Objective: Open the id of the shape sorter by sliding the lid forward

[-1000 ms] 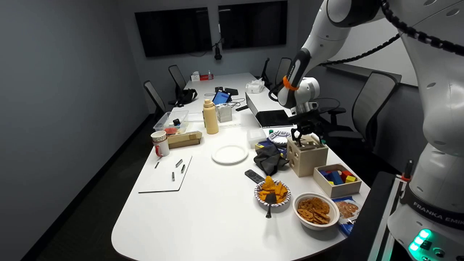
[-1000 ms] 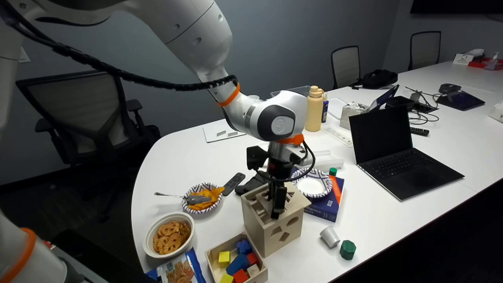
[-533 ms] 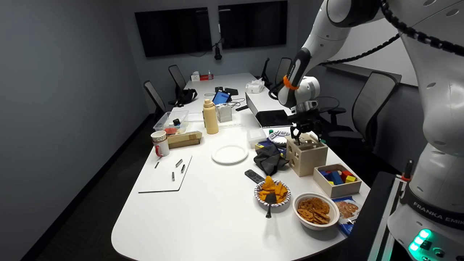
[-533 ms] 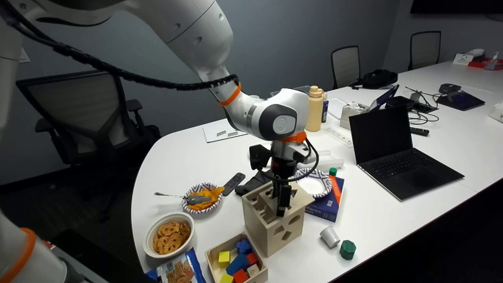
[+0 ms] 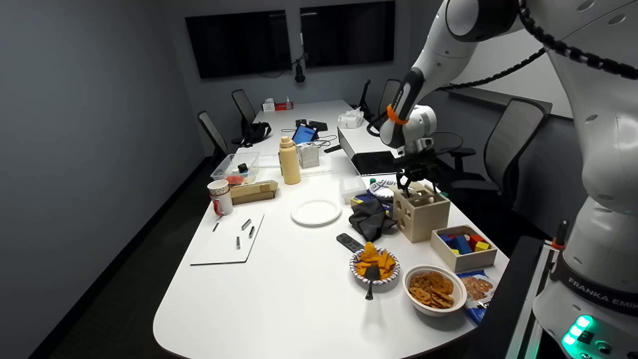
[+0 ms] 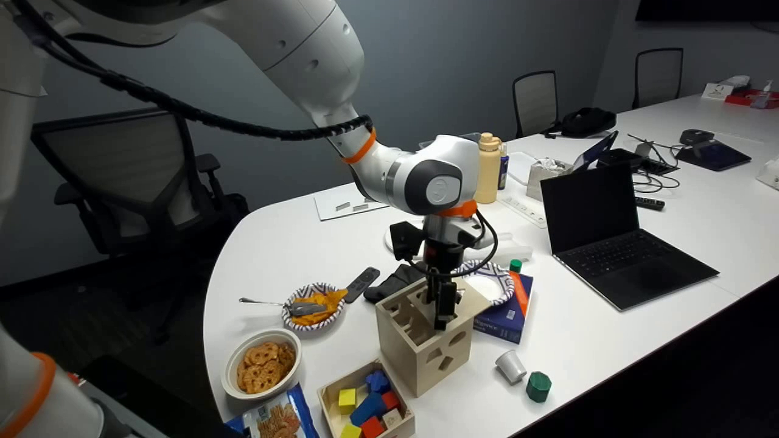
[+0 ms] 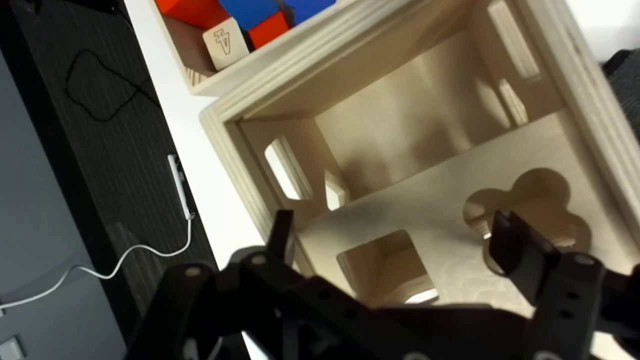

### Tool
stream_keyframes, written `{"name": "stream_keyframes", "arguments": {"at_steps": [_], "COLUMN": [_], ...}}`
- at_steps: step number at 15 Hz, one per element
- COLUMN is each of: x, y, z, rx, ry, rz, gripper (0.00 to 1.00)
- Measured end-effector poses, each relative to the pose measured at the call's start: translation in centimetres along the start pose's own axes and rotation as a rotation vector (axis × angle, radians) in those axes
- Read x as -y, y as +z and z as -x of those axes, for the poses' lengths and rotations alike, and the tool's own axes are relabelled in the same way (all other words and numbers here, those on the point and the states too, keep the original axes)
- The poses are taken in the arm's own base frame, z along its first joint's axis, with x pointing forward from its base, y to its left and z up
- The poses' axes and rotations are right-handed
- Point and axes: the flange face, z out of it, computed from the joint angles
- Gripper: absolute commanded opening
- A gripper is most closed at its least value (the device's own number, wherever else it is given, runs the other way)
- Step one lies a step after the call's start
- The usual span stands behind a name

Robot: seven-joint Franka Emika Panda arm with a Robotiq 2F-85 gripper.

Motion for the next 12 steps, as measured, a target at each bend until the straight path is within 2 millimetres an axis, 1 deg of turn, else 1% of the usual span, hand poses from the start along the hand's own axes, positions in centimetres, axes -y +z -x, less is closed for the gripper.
{"name": "stream_keyframes", "arguments": {"at_steps": [12], "x": [0.51], "y": [-0.49], "z": [-0.85], "rx": [-0.027], "ry": [-0.028], "rz": [-0.011], "gripper": [1.00]}}
